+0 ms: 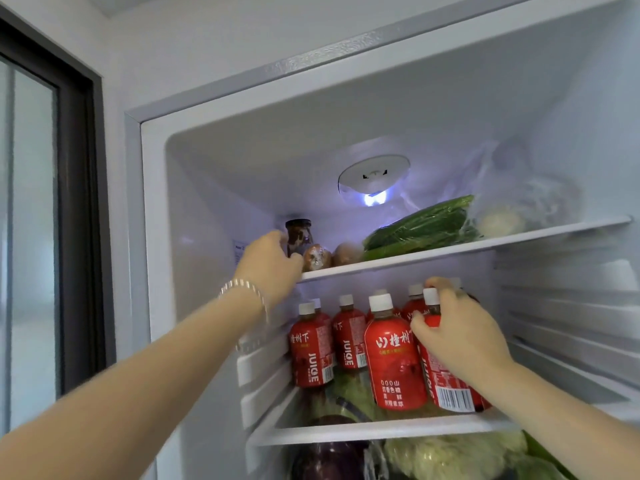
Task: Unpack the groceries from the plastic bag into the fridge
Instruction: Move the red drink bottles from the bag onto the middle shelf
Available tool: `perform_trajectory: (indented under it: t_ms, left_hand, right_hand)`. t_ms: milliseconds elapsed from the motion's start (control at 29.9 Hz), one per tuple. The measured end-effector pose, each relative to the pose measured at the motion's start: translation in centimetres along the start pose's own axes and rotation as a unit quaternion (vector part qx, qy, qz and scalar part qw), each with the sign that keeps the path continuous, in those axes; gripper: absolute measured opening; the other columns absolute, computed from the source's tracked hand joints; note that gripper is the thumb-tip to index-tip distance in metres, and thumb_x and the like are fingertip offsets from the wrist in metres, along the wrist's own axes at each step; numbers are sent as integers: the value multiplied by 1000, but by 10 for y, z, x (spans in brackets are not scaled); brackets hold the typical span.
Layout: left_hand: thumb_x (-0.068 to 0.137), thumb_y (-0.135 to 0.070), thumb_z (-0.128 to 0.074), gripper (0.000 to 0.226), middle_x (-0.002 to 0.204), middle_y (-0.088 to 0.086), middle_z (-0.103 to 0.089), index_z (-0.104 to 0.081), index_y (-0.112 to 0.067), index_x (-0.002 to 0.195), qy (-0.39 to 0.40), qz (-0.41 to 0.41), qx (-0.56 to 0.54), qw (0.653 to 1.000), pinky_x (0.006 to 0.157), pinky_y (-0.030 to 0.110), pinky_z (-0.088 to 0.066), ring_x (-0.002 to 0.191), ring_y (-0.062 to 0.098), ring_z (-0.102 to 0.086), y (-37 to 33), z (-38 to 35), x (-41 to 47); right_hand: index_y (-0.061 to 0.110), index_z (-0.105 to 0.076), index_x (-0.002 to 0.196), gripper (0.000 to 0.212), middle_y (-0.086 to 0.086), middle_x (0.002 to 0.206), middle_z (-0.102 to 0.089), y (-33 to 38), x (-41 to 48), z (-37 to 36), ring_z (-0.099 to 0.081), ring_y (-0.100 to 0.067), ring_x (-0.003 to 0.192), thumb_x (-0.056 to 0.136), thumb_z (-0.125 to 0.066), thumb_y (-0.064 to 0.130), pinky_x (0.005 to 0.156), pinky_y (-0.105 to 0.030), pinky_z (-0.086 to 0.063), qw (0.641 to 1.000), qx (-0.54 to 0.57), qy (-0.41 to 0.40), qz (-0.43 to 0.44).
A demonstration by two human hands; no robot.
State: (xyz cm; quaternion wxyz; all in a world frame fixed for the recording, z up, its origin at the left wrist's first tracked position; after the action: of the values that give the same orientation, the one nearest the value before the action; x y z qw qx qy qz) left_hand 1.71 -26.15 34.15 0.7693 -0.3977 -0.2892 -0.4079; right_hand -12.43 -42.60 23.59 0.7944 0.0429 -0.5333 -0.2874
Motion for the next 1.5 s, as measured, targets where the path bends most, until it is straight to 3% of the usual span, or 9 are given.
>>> perform_trajectory:
  t_ms: [100, 167, 401, 568, 735, 935, 1069, 1303, 1503]
  left_hand:
    - [84, -16, -52, 37, 121, -2, -43, -49, -20, 121, -131, -220, -62, 965, 101, 25, -35, 113, 15, -44, -12, -17, -70]
    - [83, -23, -51, 28, 107, -12, -47, -53, -22, 111, -82, -266, -66, 958, 96, 26, -44, 101, 6, -48, -10, -47, -98]
    - [68, -45, -75, 93, 135, -5, -45, -21, -27, 142, 151, 7, -212, 965, 99, 29, -47, 116, 10, -52, -2, -148, -83]
    - [63, -50, -73, 91, 126, 1, -52, -28, -22, 137, 142, 27, -120, 982, 92, 36, -52, 108, 19, -58, 10, -160, -63]
    - [71, -71, -55, 86, 137, 12, -33, -32, -18, 135, 92, 2, 253, 963, 108, 39, -25, 127, 30, -31, 31, -142, -44]
    - [69, -67, -62, 93, 149, 8, -13, -23, -27, 143, 126, 26, 122, 984, 117, 39, -21, 140, 27, -14, 66, -153, -28]
    - [71, -69, -57, 97, 154, 8, 6, -9, -31, 146, 149, 56, 147, 976, 114, 47, -22, 144, 29, 8, 64, -162, -27]
    - [77, -75, -42, 97, 154, 8, -3, -2, -22, 148, 147, 16, 267, 952, 100, 51, -38, 139, 36, -10, 56, -163, -27]
    - [70, -60, -67, 96, 147, 10, -11, -16, -27, 143, 165, -1, 237, 957, 91, 46, -46, 131, 35, -20, 59, -151, -26]
  right_hand:
    - [17, -34, 137, 62, -8, 113, -61, -5, -2, -1, -59, -23, 102, 85, -59, 39, 73, -29, -46, 998, 55, 17, -31]
    - [16, -30, 140, 76, -10, 118, -59, -10, -4, -1, -58, -25, 107, 78, -64, 46, 85, -34, -51, 995, 78, 42, -52]
    - [31, -15, 141, 89, -4, 132, -44, -21, -12, 9, -55, -26, 113, 67, -54, 63, 90, -44, -49, 980, -41, 182, -74]
    - [44, -16, 139, 99, -3, 129, -50, -37, -1, -14, -61, -22, 105, 51, -56, 69, 90, -43, -52, 963, 95, 243, -73]
    - [34, -16, 141, 75, -13, 124, -46, -32, 19, -51, -52, -27, 112, 78, -56, 43, 96, -39, -48, 952, 91, 280, -85]
    - [35, -7, 149, 86, -15, 146, -25, -10, 39, -94, -47, -38, 122, 85, -65, 28, 63, -37, -60, 917, 163, 334, -147]
    - [33, -4, 150, 85, -19, 152, -8, -6, 41, -106, -39, -43, 129, 88, -62, 29, 80, -43, -58, 934, 130, 290, -165]
    - [25, -2, 150, 89, -16, 147, -23, -1, 31, -106, -42, -34, 128, 87, -65, 25, 103, -44, -42, 945, 94, 251, -190]
    - [9, 21, 146, 103, -17, 145, -35, 7, 19, -95, -47, -30, 126, 88, -63, 25, 103, -38, -43, 935, -62, 300, -179]
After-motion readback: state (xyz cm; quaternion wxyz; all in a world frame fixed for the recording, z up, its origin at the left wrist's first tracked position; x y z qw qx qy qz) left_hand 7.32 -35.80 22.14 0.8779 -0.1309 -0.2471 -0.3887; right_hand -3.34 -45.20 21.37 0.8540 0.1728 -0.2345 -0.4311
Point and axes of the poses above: each hand's wrist, its own x-axis towards the middle knuckle, its own z-axis out of the back of the hand, y = z × x, the point moved 2 cm from there along x, towards the middle knuckle
